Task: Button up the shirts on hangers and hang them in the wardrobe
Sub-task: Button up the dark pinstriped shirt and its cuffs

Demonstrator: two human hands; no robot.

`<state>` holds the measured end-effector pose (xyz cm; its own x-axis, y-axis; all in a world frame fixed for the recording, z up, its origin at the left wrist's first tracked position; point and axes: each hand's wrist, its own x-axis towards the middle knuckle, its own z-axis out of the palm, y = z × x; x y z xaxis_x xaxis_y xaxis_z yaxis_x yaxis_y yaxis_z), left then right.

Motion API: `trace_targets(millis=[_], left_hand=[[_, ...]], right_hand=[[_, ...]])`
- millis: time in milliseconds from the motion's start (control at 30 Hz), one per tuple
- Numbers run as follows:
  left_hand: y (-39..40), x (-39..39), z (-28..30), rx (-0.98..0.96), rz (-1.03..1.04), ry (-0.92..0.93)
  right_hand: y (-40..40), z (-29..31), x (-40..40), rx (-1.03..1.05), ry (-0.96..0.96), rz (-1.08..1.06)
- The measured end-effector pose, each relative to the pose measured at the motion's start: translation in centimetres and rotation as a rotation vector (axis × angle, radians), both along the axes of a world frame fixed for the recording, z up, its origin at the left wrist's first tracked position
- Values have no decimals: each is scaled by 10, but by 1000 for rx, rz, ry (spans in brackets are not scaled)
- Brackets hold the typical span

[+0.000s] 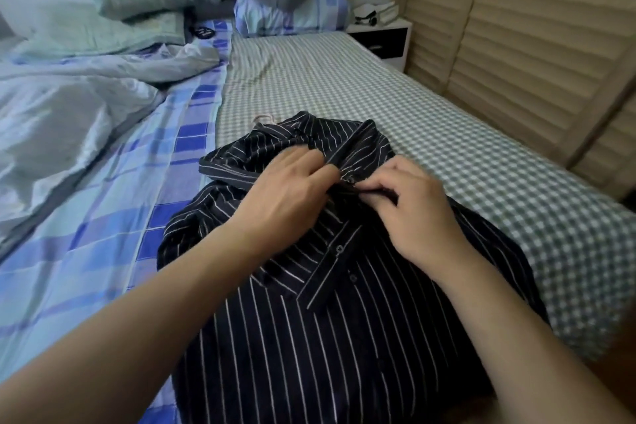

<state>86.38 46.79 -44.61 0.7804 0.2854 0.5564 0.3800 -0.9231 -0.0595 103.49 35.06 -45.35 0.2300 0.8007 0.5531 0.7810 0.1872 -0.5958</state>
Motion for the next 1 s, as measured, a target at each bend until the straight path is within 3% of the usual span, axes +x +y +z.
trace_targets(millis=[67,200,267,333,400,500,633,767,833,900,933,1000], left_hand=[[-10,4,-4,-128,-12,-22],[-22,-1,-34,-493,-28,182],[-28,-6,-54,-640,-15,153],[-29,-10,-66,-702,35,-18],[-27,-8,-72,-680,54,-66],[-23,-4,-72,-598,9,-23],[-18,4,-56,-318,-92,153],[-23,12,-57,-244,-35,89],[-30,18,-59,-524,99,-89],[-36,23,-52,-1081,204,-304],[-38,24,-47,-1340,195,-393],[-38,25,-38,-1658,125,-488]], right_hand=[[-11,1,15,-53,15,-28],[-28,-16,36,-567,-257,62],[-31,-26,34,-724,-282,75],[-32,-33,31,-673,-248,41],[-32,-38,26,-576,-287,26],[-29,-44,24,-483,-405,61],[-20,-50,24,-387,-478,61],[-13,-55,23,-216,-402,63],[-12,-52,22,-86,-316,61],[-10,-47,22,27,-242,65],[-9,-45,23,67,-221,71],[-6,-44,23,108,-198,96]])
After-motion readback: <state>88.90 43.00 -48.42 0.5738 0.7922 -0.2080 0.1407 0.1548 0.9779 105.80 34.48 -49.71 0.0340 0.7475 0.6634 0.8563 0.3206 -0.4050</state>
